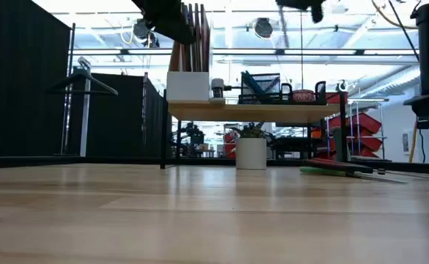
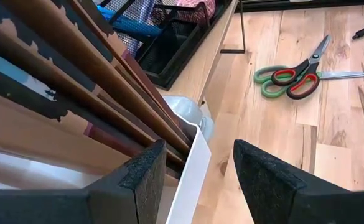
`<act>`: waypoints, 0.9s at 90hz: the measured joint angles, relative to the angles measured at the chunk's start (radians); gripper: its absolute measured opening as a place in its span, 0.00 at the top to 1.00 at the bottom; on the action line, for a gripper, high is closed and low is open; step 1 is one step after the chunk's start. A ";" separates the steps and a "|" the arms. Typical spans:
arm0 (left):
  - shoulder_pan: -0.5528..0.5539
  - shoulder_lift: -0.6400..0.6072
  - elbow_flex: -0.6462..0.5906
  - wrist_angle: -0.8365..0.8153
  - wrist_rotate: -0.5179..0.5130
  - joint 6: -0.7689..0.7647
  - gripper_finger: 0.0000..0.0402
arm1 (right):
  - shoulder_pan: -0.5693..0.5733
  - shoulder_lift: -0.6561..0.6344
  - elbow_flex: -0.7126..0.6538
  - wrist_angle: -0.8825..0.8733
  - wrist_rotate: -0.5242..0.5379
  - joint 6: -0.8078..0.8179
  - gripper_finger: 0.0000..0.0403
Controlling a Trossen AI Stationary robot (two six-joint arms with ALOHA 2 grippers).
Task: Stock shelves
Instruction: Remove the purple pen from the desk organizer on the shelf
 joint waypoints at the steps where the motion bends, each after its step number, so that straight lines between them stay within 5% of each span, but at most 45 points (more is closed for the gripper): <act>1: 0.000 0.000 0.000 0.000 0.000 0.000 0.56 | 0.005 -0.008 0.000 -0.010 0.000 0.005 0.97; 19: 0.000 0.000 0.000 0.000 0.000 0.000 0.56 | 0.100 -0.127 0.000 -0.239 0.000 0.137 0.97; 46: 0.000 0.000 0.000 0.001 0.000 -0.001 0.56 | 0.233 -0.158 -0.048 -0.845 0.008 0.424 0.97; 81: 0.000 0.000 0.000 0.002 0.000 -0.001 0.56 | 0.506 -0.151 -0.496 -0.706 0.021 0.766 0.97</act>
